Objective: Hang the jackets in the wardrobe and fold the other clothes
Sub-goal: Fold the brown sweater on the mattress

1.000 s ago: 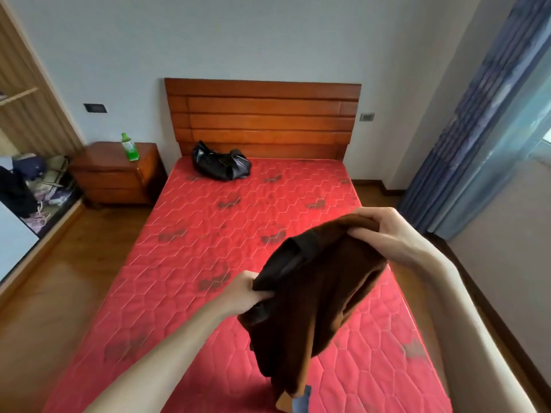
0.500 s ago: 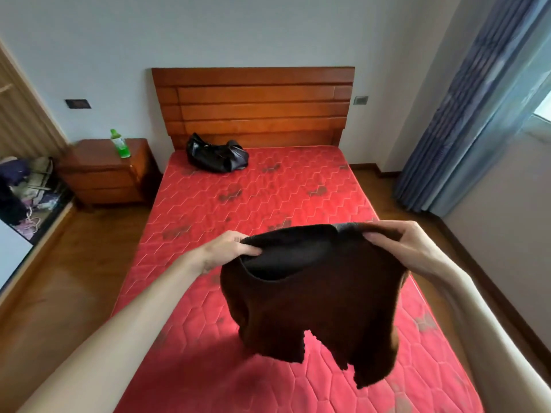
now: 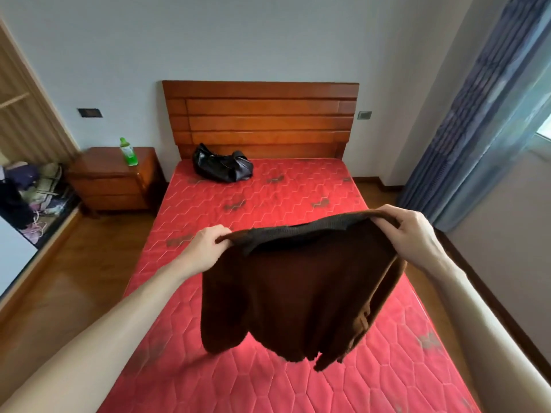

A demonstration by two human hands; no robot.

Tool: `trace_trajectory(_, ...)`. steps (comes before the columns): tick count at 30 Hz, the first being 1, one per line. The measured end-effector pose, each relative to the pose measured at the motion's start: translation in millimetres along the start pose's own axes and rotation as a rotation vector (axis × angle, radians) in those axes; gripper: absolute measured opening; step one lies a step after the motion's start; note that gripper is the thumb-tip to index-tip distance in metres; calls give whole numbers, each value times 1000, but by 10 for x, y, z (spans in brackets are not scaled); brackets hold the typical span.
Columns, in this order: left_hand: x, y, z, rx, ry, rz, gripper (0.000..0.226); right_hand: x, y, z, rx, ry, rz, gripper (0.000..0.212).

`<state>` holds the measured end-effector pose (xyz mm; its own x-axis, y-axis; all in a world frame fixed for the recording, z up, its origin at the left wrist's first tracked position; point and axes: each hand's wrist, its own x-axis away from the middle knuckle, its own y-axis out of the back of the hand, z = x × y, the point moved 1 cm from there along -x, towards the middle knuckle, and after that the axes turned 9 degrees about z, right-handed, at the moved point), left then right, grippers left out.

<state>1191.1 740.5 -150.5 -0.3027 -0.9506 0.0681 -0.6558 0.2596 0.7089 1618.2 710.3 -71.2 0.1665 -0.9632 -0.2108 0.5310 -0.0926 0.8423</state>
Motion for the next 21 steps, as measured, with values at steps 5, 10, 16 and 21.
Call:
trace_trajectory(5,-137,187,-321,124,-87,-229,23,-284,213,116,289,89,-191,15)
trace_trajectory(10,-149,220,-470,252,-96,-323,43,-231,208,33,206,92,-183,19)
trace_trajectory(16,-16,308,-304,118,-90,-372,33,0,17,-82,-47,98,142,18)
trace_trajectory(21,141,450,-431,246,7,32,17,161,-12,8,-488,-20,457,42)
